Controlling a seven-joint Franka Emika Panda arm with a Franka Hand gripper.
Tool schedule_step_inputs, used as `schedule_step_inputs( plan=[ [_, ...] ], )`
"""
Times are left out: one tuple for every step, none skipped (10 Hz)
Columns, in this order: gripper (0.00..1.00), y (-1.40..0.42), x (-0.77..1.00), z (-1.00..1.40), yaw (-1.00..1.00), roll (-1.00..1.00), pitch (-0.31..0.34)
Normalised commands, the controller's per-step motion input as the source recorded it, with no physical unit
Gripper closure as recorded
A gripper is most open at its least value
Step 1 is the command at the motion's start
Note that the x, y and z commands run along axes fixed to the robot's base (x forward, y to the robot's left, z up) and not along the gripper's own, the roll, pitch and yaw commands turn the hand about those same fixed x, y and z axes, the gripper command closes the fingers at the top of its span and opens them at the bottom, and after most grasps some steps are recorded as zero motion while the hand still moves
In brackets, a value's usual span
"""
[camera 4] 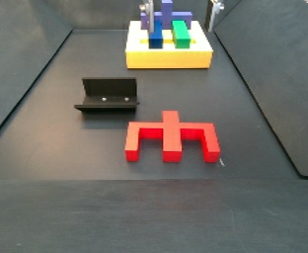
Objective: Pick up the red object. Move up. Place the red object on the fixture. Regrasp the red object. Move to above the board. Insert the red object.
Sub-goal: Pick up the red object.
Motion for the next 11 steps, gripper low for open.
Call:
schedule_step_inputs(
  plan=[
    [0.0, 0.0, 0.0, 0.0, 0.0, -0.01, 0.0],
    [0.0, 0.04, 0.09, -0.55, -0.02, -0.16, -0.11],
    [0.0, 0.11, 0.22, -0.76, -0.07, -0.16, -0.111],
    [0.0, 0.07, 0.31, -0.81, -0.12, -0.13, -0.094],
    [0.0, 0.14, 0.25, -0.82, -0.23, -0.11, -0.07],
    [0.0, 0.19, 0.15, -0.81, -0.29, -0.1, -0.076],
    [0.0, 0.24, 0.11, -0.83, -0.33, -0.06, -0.067],
    [0.0, 0.26, 0.07, -0.82, -0.35, 0.0, -0.05],
    [0.0, 0.27, 0.0, -0.75, -0.35, -0.01, -0.06],
    [0.0, 0.28, -0.06, -0.68, -0.29, -0.06, -0.101],
    [0.0, 0.22, -0.05, -0.64, -0.22, -0.08, -0.131]
  ],
)
